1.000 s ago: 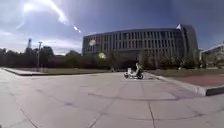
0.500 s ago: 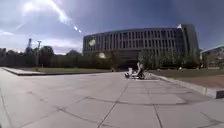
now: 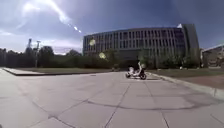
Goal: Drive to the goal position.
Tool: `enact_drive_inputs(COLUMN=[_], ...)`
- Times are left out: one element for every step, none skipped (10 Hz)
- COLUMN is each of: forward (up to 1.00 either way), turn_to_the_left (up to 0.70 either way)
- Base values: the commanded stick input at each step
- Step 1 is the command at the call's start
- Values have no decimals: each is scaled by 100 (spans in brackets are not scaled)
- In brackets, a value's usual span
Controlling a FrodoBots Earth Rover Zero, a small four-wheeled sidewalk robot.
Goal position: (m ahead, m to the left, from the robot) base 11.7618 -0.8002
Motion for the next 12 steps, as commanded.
enact_drive_inputs(forward=[50, 50, 50, 50, 50, 50, 50, 50, 50, 50, 50, 50], turn_to_the_left=[0, 0, 0, 0, 0, 0, 0, 0, 0, 0, 0, 0])
